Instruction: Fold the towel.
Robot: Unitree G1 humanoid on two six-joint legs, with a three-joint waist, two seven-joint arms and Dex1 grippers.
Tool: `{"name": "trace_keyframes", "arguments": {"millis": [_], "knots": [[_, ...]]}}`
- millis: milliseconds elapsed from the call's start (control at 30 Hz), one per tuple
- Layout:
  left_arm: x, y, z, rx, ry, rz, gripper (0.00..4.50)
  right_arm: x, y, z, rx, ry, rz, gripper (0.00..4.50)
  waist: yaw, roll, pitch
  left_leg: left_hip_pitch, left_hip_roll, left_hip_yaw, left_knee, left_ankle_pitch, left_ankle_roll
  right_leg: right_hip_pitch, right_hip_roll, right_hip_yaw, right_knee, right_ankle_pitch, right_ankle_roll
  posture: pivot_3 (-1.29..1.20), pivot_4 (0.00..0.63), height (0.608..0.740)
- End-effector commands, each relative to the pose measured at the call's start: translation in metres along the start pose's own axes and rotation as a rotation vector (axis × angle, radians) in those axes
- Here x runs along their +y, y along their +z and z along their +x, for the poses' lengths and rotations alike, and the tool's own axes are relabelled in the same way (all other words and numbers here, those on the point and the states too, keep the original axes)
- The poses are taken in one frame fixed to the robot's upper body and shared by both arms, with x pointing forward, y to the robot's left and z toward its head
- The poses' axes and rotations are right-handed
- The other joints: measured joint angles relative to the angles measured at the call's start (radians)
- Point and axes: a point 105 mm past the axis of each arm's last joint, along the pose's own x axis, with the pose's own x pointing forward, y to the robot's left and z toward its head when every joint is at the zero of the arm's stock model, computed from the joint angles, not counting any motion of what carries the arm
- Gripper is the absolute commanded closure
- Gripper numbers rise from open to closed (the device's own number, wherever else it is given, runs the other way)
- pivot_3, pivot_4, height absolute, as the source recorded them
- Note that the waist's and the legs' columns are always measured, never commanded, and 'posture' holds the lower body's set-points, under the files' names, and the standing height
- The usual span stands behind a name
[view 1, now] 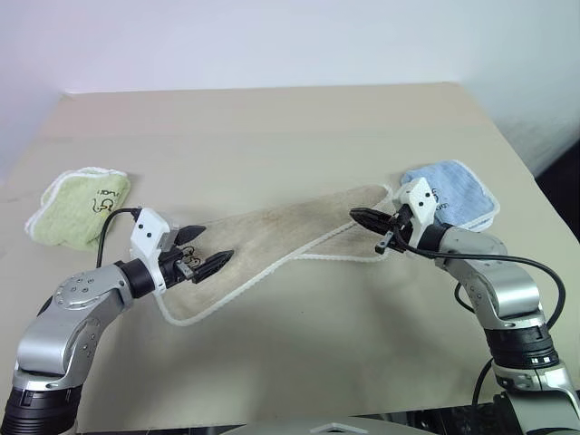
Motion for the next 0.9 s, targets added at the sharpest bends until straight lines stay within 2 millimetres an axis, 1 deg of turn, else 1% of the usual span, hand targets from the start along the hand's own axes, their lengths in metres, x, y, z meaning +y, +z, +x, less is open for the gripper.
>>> {"name": "trace_keyframes", "arguments": {"millis": [33, 200, 367, 500, 600, 667, 800, 900], "knots": [[-0.005, 0.011, 0.003, -0.031, -0.023, 0.032, 0.02, 0.004, 0.011, -0.003, -0.047, -0.006, -0.023, 4.50, 0.001, 0.000, 0.000, 0.000, 0.000, 0.000, 0.000, 0.000, 0.000, 0.000, 0.000, 0.000, 0.000, 0.000, 0.000, 0.00, 0.150, 0.728], [-0.006, 0.011, 0.010, -0.031, -0.038, 0.040, 0.02, 0.003, 0.011, -0.005, -0.057, -0.038, -0.016, 4.50, 0.000, 0.000, 0.000, 0.000, 0.000, 0.000, 0.000, 0.000, 0.000, 0.000, 0.000, 0.000, 0.000, 0.000, 0.000, 0.00, 0.150, 0.728], [-0.006, 0.020, 0.021, -0.073, -0.035, 0.048, 0.02, 0.003, 0.010, -0.006, -0.058, -0.048, -0.016, 4.50, 0.000, 0.000, 0.000, 0.000, 0.000, 0.000, 0.000, 0.000, 0.001, 0.000, 0.000, 0.000, 0.000, 0.000, 0.000, 0.00, 0.150, 0.728], [-0.005, 0.023, 0.035, -0.106, -0.038, 0.042, 0.02, 0.000, 0.011, -0.007, -0.064, -0.080, -0.024, 4.50, 0.001, 0.000, 0.000, 0.000, 0.000, 0.000, 0.000, 0.001, 0.001, 0.000, 0.000, 0.000, 0.000, 0.001, 0.001, 0.00, 0.150, 0.728], [-0.015, 0.024, 0.049, -0.122, -0.085, 0.036, 0.02, 0.000, 0.010, -0.013, -0.064, -0.108, -0.027, 4.50, 0.002, 0.000, 0.000, 0.000, 0.000, 0.000, 0.000, 0.001, 0.001, 0.000, 0.000, 0.000, 0.000, 0.001, 0.002, 0.00, 0.150, 0.728], [-0.017, 0.023, 0.055, -0.122, -0.104, 0.038, 0.02, -0.001, 0.008, -0.016, -0.062, -0.135, -0.026, 4.50, 0.001, 0.000, 0.000, 0.000, -0.001, 0.000, 0.000, 0.001, 0.002, 0.001, 0.000, 0.000, 0.000, 0.001, 0.002, 0.00, 0.150, 0.728], [-0.015, 0.027, 0.055, -0.129, -0.126, 0.044, 0.02, 0.001, 0.012, -0.017, -0.076, -0.160, -0.019, 4.50, -0.004, 0.000, 0.000, 0.000, 0.000, 0.000, 0.000, 0.001, 0.002, 0.000, 0.000, 0.000, 0.000, 0.001, 0.002, 0.00, 0.150, 0.728], [-0.012, 0.025, 0.052, -0.115, -0.124, 0.058, 0.02, -0.003, 0.009, -0.020, -0.063, -0.174, -0.027, 4.50, -0.001, 0.000, 0.000, 0.000, 0.001, 0.000, 0.000, 0.001, 0.002, 0.000, 0.001, 0.000, 0.000, 0.001, 0.002, 0.00, 0.150, 0.728]]}}
